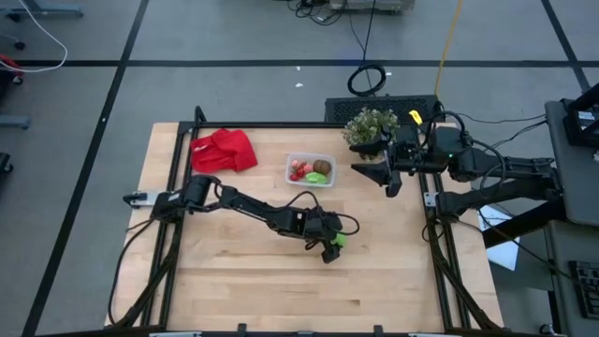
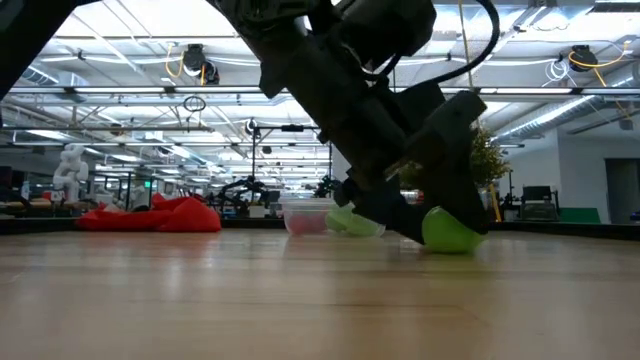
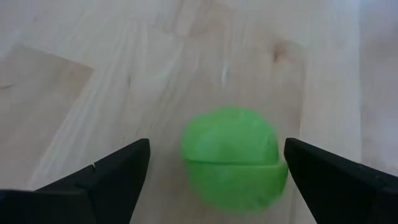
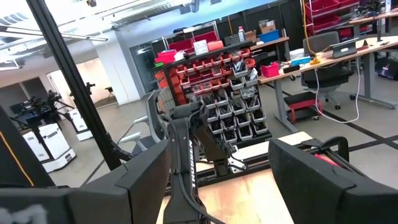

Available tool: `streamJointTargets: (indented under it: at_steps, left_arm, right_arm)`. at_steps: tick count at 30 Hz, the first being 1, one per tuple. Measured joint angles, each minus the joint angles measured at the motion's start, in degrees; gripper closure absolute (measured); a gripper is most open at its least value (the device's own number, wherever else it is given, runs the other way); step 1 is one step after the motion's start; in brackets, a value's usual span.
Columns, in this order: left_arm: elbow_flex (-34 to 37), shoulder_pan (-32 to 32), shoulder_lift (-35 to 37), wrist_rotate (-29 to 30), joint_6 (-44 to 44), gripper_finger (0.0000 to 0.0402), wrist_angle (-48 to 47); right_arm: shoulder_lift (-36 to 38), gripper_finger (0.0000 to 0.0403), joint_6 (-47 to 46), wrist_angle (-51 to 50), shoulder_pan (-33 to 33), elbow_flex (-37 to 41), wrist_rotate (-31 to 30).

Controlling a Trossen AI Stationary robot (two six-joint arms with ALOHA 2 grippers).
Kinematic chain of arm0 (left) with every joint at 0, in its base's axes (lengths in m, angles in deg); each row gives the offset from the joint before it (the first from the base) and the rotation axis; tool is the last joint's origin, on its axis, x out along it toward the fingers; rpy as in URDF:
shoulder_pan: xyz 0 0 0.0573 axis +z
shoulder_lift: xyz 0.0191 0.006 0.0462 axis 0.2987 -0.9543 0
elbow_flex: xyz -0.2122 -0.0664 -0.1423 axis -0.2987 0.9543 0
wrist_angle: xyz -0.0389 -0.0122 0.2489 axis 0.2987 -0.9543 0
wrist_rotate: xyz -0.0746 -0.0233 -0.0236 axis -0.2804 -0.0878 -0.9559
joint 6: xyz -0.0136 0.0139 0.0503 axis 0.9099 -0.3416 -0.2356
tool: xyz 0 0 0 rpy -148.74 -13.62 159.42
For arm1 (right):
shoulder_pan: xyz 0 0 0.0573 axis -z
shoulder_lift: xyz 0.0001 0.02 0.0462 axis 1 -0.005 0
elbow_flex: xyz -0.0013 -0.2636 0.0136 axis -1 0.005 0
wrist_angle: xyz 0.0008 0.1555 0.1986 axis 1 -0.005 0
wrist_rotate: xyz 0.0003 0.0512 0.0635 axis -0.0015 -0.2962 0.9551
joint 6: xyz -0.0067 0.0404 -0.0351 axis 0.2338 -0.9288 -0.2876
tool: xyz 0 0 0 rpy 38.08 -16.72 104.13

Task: Pick and placing Produce into tupperware
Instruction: Put the cabbage into the bin

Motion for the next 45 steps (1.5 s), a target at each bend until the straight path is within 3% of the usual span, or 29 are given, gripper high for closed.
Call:
streamJointTargets:
  at_steps: [16, 26, 31, 45]
  left_arm:
    - [0.00, 0.00, -0.33, -0.05, 0.22, 0.0034, 0.27]
    - [0.00, 0.00, -0.33, -0.62, 0.06, 0.0148, 0.93]
    - [-0.03, 0.00, -0.33, -3.01, 0.24, 0.0183, 1.10]
    - [-0.96, -0.08, 0.26, -3.18, 0.56, 0.0181, 0.23]
  right_arm:
    - [-0.02, 0.0140, 0.13, 0.48, -0.01, -0.01, 0.00]
    - [-0.02, 0.0140, 0.13, 0.48, -0.01, -0.03, 0.00]
    - [-0.03, 0.0140, 0.03, 0.48, -0.01, -0.03, 0.00]
    - [-0.04, 0.0140, -0.02, 0.45, -0.01, -0.03, -0.02]
